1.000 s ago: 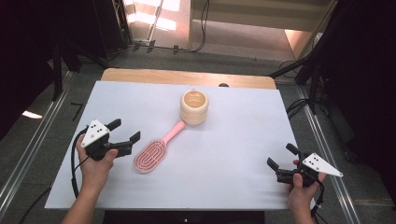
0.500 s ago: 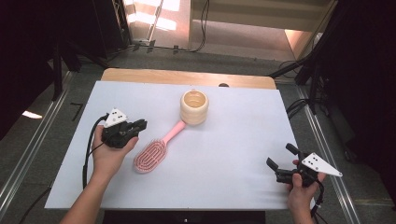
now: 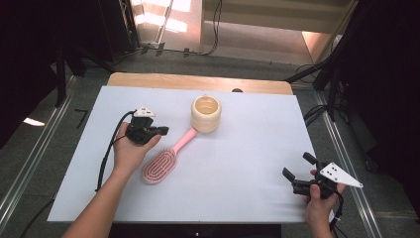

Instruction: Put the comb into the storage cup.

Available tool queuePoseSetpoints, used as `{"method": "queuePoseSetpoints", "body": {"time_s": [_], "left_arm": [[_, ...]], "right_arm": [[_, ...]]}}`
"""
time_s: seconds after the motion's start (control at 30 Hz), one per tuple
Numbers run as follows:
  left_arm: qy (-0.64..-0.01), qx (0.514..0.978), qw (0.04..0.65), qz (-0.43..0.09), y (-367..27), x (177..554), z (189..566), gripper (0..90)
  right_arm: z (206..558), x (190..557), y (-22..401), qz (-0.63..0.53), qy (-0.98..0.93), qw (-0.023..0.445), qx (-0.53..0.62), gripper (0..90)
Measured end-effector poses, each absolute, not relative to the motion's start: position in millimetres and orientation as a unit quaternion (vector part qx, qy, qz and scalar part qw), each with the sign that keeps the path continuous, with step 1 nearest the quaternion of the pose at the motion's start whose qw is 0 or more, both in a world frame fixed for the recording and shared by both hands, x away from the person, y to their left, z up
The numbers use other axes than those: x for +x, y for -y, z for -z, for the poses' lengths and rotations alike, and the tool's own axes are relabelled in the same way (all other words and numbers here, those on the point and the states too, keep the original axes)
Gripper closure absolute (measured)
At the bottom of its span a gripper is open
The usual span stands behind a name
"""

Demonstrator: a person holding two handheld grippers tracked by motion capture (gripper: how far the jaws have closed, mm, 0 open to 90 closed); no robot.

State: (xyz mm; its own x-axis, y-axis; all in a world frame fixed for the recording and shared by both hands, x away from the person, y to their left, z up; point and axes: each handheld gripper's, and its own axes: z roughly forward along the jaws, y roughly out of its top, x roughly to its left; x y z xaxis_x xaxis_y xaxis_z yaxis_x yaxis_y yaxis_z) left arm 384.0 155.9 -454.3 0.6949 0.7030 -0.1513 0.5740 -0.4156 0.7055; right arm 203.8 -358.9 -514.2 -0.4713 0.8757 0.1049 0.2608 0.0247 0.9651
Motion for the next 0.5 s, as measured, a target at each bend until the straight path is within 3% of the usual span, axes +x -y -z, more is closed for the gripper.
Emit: {"method": "queuePoseSetpoints", "body": {"time_s": [0.5], "left_arm": [[-0.384, 0.864, 0.323, -0.039, -130.7, 401.2, 475.9, 90.0]], "right_arm": [[514.3, 203.9, 358.6, -0.549, -0.659, 0.280, 0.431, 0.0]]}}
